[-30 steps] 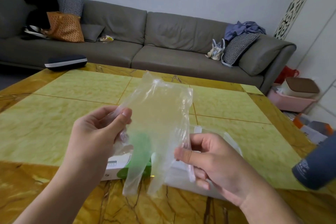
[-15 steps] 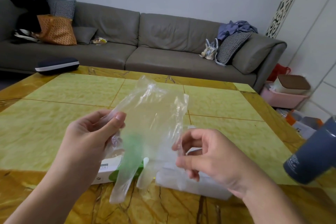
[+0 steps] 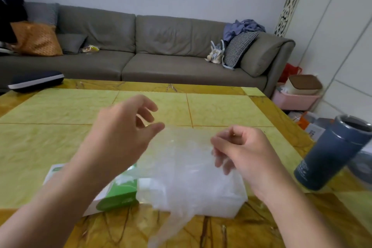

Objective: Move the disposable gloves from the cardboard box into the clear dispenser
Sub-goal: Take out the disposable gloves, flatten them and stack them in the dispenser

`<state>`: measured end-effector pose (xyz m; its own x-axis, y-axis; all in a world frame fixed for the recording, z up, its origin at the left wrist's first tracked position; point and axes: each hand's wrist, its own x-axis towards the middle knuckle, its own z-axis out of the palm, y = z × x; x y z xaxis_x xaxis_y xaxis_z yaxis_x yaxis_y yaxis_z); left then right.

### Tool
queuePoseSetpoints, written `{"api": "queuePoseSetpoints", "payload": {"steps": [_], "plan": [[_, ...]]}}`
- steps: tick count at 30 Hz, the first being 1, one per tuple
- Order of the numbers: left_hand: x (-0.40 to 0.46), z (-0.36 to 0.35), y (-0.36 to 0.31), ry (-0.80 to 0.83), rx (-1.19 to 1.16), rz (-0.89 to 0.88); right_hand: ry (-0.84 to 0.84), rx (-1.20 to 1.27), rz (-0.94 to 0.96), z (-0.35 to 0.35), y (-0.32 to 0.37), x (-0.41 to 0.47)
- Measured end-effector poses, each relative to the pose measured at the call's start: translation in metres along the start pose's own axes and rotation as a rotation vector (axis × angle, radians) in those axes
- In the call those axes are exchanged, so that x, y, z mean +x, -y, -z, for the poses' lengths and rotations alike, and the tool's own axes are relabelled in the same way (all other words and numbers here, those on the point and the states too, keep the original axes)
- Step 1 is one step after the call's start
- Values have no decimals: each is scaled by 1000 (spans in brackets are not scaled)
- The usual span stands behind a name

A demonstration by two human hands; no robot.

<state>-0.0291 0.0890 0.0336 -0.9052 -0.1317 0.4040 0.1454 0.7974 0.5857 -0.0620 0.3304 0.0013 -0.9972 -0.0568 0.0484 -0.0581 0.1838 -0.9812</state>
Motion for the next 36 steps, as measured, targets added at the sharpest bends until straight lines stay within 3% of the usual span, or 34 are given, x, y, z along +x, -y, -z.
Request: {"api": "queuePoseSetpoints", "payload": {"steps": [2,4,6,8,14,22,25,27,31,36], "plan": [[-6,-8,-19,-260,222,-282,-70,-44,-52,3,-11,6],[-15,-29,-38,-150,221,-444,-99,-152,-82,5,-22,11],[-26,-56,-42,173,192,-318,-96,-226,-95,5,-32,14],[-33,-79,-31,387,259,-187,-94,-304,-79,6,-39,18],[-23,-90,-2,667,311,-120,-174,-776,33,8,-53,21],[1,-93,-3,855,423,-142,-136,-1142,57,-1,-31,5],[4,-104,-3,831,440,-150,-75,-1169,243,-5,-21,-1],[3,-109,-1,820,455,-155,68,-1109,322,-8,-14,-6],[3,-109,0,831,463,-179,295,-1132,130,-11,-20,-12],[10,-99,3,954,478,-218,355,-1260,-53,-11,-28,-2]]}}
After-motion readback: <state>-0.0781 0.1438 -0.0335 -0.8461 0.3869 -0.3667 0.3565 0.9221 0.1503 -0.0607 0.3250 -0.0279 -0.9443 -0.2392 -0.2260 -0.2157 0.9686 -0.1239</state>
